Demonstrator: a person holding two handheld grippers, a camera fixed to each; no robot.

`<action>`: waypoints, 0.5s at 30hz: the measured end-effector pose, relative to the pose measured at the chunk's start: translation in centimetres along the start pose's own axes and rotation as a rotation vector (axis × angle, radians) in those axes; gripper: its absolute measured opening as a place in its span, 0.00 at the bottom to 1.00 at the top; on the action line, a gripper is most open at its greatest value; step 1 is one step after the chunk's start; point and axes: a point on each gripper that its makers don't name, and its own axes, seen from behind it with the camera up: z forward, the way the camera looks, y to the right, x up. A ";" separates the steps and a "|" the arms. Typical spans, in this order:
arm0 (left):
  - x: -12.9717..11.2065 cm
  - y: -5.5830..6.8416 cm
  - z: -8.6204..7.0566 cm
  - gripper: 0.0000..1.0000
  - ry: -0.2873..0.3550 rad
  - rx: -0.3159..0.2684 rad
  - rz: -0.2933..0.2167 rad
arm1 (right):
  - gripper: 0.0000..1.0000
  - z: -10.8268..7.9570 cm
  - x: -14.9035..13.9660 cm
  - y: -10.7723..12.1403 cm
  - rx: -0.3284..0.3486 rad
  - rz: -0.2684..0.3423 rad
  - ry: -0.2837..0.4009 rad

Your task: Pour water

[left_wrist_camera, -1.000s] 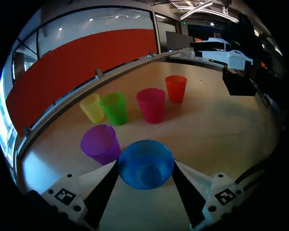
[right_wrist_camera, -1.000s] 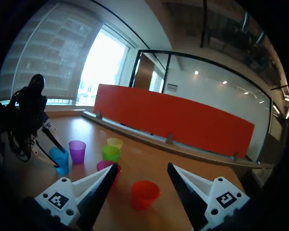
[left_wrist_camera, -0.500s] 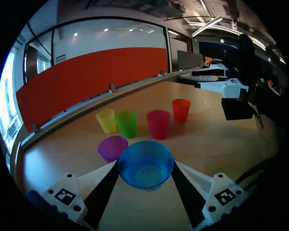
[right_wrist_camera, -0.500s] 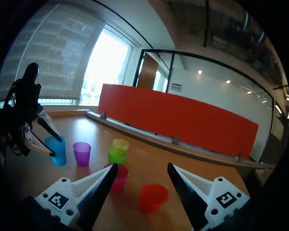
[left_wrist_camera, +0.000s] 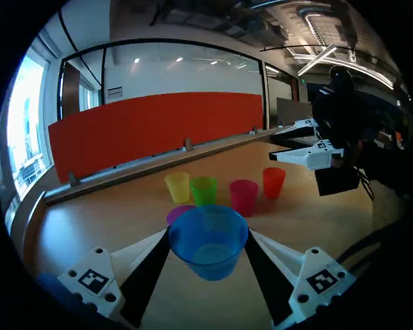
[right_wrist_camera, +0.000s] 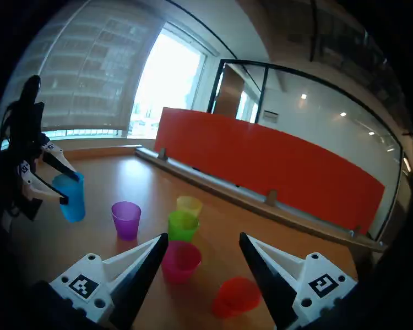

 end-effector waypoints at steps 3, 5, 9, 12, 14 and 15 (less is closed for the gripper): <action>0.3 -0.3 -0.7 0.89 0.016 0.025 0.014 | 1.00 1.4 -0.1 -0.4 0.023 -0.002 -0.033; 0.5 -0.4 -1.1 0.89 0.026 0.040 0.022 | 1.00 2.4 -0.1 -0.8 0.040 -0.002 -0.056; 0.8 -0.4 -1.8 0.89 0.046 0.061 0.030 | 1.00 4.1 0.3 -1.4 0.073 0.006 -0.092; 1.0 -0.5 -2.3 0.89 0.063 0.074 0.027 | 1.00 5.3 0.4 -1.7 0.093 0.016 -0.123; 1.1 -0.6 -2.6 0.89 0.074 0.082 0.020 | 1.00 6.0 0.4 -1.8 0.106 0.024 -0.144; 1.1 -0.7 -2.7 0.89 0.079 0.085 0.015 | 1.00 6.4 0.4 -1.9 0.113 0.027 -0.155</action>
